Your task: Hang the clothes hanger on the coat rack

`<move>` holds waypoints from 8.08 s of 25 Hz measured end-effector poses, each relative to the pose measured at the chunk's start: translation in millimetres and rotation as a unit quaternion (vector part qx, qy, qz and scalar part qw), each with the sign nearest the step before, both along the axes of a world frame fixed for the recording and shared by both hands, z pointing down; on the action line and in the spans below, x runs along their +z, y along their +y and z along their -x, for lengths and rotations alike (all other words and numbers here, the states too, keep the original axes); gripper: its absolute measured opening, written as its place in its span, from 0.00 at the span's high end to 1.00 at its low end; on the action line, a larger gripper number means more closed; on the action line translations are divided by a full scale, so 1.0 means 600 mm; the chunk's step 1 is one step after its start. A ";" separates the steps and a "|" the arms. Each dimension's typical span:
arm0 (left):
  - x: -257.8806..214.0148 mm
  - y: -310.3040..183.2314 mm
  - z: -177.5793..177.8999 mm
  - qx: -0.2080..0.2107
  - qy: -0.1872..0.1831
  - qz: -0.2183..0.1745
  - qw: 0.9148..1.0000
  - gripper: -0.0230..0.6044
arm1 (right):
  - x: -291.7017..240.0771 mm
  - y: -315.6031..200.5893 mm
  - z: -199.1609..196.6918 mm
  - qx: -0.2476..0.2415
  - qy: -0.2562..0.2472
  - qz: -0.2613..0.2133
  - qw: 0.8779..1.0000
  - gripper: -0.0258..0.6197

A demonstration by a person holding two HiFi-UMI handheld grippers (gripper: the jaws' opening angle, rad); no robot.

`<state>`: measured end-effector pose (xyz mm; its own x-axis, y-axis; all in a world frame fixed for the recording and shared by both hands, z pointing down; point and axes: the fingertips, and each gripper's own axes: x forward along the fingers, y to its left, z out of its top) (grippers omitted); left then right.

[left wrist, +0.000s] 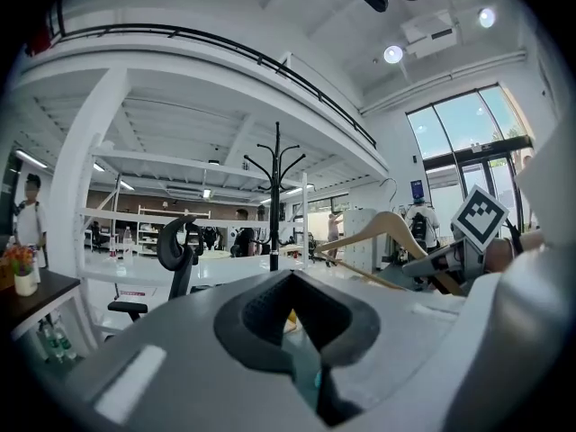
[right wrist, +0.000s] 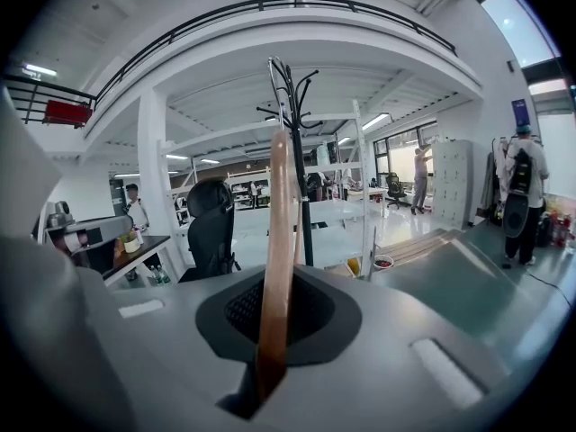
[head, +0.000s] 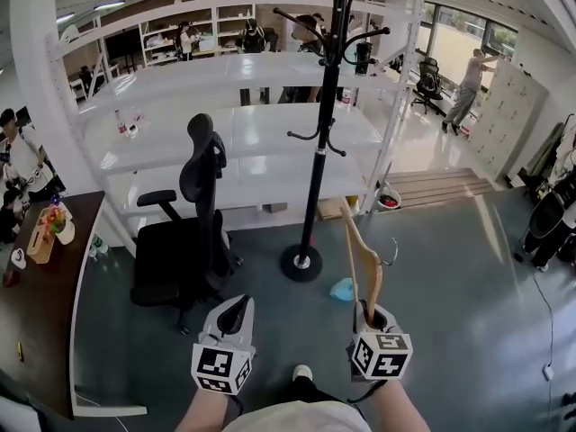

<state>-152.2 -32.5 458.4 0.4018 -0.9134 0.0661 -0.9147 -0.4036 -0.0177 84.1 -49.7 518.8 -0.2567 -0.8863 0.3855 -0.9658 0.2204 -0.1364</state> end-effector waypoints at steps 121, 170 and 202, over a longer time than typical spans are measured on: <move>-0.066 -0.459 -0.191 0.096 -0.015 -0.045 0.994 0.96 | -0.186 -0.484 -0.077 -0.056 0.015 -0.190 0.980 0.92; -0.049 0.164 -0.094 0.098 0.009 -0.014 0.995 0.96 | -0.078 0.176 0.030 -0.047 0.008 -0.111 0.993 0.92; -0.060 0.242 -0.177 0.083 -0.008 -0.022 0.996 0.96 | -0.082 0.253 -0.023 -0.073 -0.010 -0.102 0.992 0.92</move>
<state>-46.2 112.9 422.2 0.5463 -0.8369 0.0353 -0.8352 -0.5474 -0.0533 97.7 102.3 469.6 -0.3936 -0.8981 0.1962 -0.9192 0.3823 -0.0942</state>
